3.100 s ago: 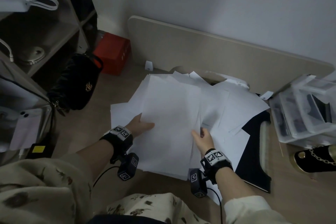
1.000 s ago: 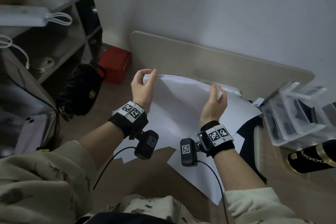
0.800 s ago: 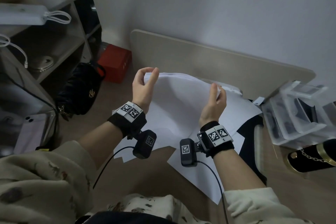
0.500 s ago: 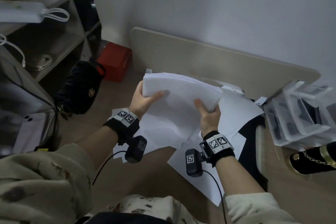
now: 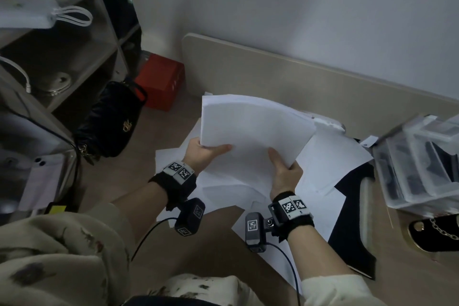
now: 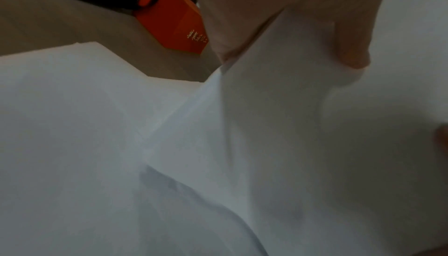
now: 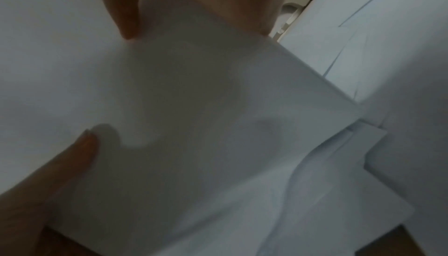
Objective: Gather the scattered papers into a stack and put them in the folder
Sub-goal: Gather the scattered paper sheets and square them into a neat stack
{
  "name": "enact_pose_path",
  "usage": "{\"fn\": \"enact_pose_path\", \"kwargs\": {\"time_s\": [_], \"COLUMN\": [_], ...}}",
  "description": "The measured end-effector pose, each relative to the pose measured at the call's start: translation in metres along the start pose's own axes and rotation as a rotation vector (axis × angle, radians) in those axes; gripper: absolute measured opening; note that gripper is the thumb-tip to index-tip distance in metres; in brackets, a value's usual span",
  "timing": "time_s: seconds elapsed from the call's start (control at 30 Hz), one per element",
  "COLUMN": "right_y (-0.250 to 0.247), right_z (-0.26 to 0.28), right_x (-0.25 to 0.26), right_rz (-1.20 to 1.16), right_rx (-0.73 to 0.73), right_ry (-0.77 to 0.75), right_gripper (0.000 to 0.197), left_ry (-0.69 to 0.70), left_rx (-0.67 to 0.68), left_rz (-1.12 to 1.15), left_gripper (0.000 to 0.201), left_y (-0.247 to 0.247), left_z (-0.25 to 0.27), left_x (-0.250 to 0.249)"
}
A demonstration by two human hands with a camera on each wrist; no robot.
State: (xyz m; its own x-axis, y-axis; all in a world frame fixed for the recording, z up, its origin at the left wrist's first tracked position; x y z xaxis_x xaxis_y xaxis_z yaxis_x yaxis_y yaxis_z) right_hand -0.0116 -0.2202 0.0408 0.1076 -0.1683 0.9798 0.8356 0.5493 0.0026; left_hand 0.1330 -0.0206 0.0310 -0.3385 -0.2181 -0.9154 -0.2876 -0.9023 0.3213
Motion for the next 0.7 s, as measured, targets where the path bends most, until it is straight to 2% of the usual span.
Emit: {"fn": "enact_pose_path", "kwargs": {"time_s": [0.1,0.27,0.4,0.5,0.6,0.7], "right_y": [0.000,0.008,0.006,0.013,0.024,0.035], "right_z": [-0.003,-0.003,-0.007,-0.008,-0.007,-0.004], "right_x": [-0.011,-0.041,-0.052,-0.046,-0.045,-0.064], "right_rz": [-0.004,0.186,0.320,0.366,0.374,0.420], "right_rx": [0.033,0.175,0.193,0.234,0.294,0.393], "right_ry": [0.005,0.074,0.089,0.032,0.021,0.076], "right_gripper": [0.019,0.022,0.017,0.015,0.017,0.020], "left_ry": [0.004,-0.151,-0.201,-0.213,-0.324,-0.447], "left_rx": [0.015,0.101,0.161,0.165,0.154,0.118], "left_rz": [-0.031,-0.101,-0.170,-0.209,-0.229,-0.226], "left_gripper": [0.029,0.050,0.047,0.041,0.050,0.040], "left_y": [-0.005,-0.022,-0.020,-0.024,-0.037,-0.055], "left_z": [0.000,-0.003,-0.002,-0.003,-0.003,0.001], "left_x": [0.002,0.030,0.042,0.042,0.052,0.071]}}
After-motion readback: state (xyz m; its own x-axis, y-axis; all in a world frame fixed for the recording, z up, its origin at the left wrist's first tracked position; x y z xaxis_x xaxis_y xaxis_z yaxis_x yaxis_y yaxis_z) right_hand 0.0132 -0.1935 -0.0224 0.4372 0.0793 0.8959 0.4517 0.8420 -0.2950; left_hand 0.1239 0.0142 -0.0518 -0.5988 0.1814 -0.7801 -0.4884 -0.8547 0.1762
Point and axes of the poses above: each hand's wrist, its own z-axis away from the middle knuckle, its own y-axis out of the palm, x = y × z, the point moved 10 cm from there along -z, towards the middle knuckle, and after that the axes turned 14 degrees about z, right-handed, at the moved point
